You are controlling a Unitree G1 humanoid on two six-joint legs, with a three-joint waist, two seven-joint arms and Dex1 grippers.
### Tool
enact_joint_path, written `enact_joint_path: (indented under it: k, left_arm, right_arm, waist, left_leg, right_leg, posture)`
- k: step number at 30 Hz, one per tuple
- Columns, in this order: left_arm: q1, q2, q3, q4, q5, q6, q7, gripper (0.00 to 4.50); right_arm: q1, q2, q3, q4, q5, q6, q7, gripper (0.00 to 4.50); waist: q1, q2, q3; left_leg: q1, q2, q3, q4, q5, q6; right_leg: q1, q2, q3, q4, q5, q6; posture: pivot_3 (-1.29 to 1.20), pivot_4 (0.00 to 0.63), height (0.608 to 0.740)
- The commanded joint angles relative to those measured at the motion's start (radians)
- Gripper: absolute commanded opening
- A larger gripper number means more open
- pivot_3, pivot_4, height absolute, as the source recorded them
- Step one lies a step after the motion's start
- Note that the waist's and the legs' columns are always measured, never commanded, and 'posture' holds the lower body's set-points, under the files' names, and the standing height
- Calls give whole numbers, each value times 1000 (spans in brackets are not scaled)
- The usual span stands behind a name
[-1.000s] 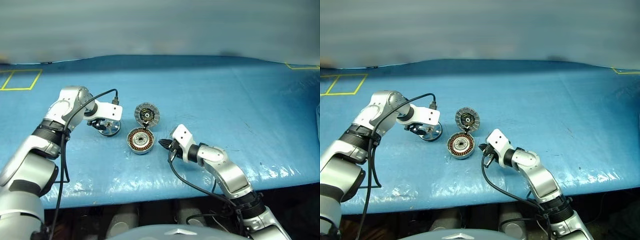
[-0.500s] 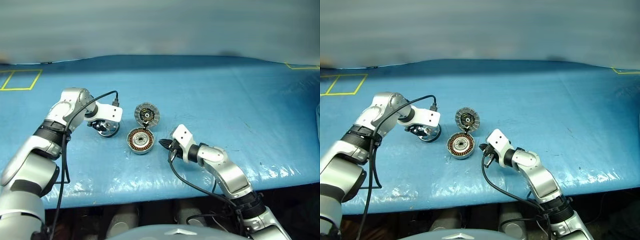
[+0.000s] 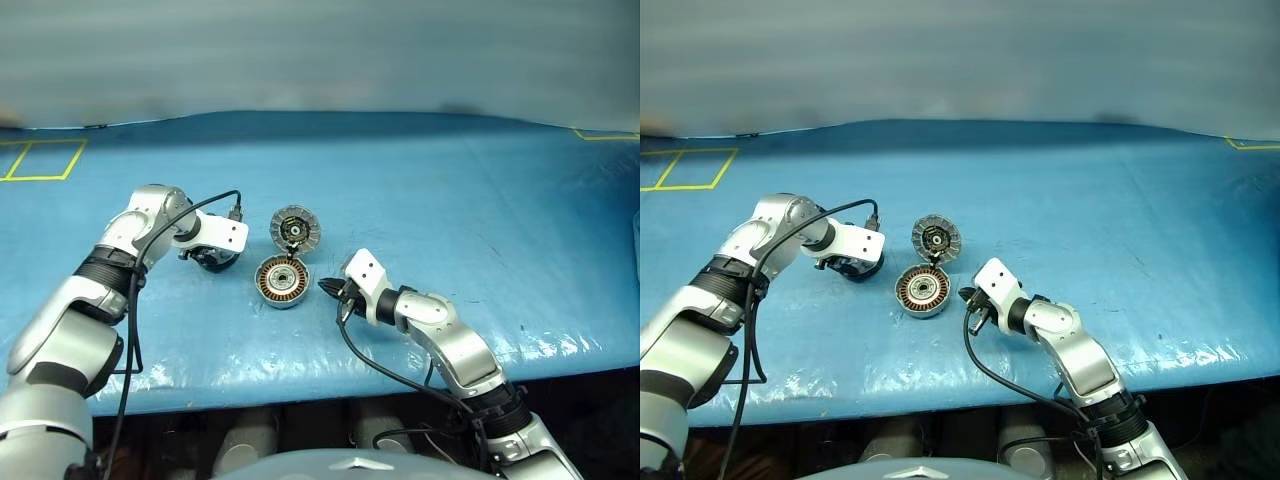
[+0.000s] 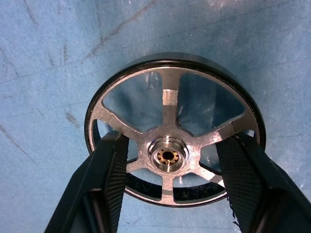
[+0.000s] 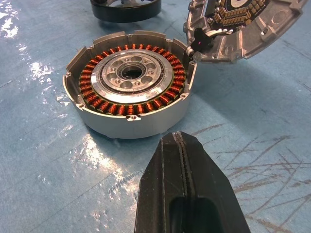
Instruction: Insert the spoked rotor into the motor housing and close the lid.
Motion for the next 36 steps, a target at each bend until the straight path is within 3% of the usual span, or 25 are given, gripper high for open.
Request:
enact_joint_path:
  k: [1,10,20,27,36]
  left_arm:
    - [16,19,20,0,5,-19,27,1814]
    - [117,64,164,-128,-76,-41,176,1814]
    - [390,55,418,-354,-348,-13,270,1814]
    - [486,34,466,-449,-498,25,238,1814]
    - [461,-7,431,-516,-620,99,162,1814]
  right_arm:
    - [-2,5,-7,-21,0,-22,-5,0]
    - [-5,13,-17,-16,6,-30,-15,0]
    - [16,5,-67,-11,21,-54,-20,0]
    - [41,5,-92,0,57,-120,22,0]
    - [72,2,-91,54,93,-262,111,0]
  waist:
    - [0,0,0]
    - [-2,-1,0]
    - [1,0,1]
    - [3,0,1]
    - [2,0,1]
  left_leg:
    - [0,0,0,1,0,0]
    - [-2,1,-2,1,0,0]
    - [-2,1,-2,-2,0,0]
    - [-2,1,-1,-2,0,0]
    - [-2,1,-1,-2,0,0]
  right_leg:
    - [0,0,0,0,0,0]
    - [-2,0,0,0,1,1]
    - [-3,-1,1,-2,1,0]
    - [-3,-2,1,-3,1,0]
    - [-3,-2,1,-3,1,0]
  posture:
    - [0,150,740]
    - [0,150,740]
    - [0,150,740]
    - [0,150,740]
    - [0,150,740]
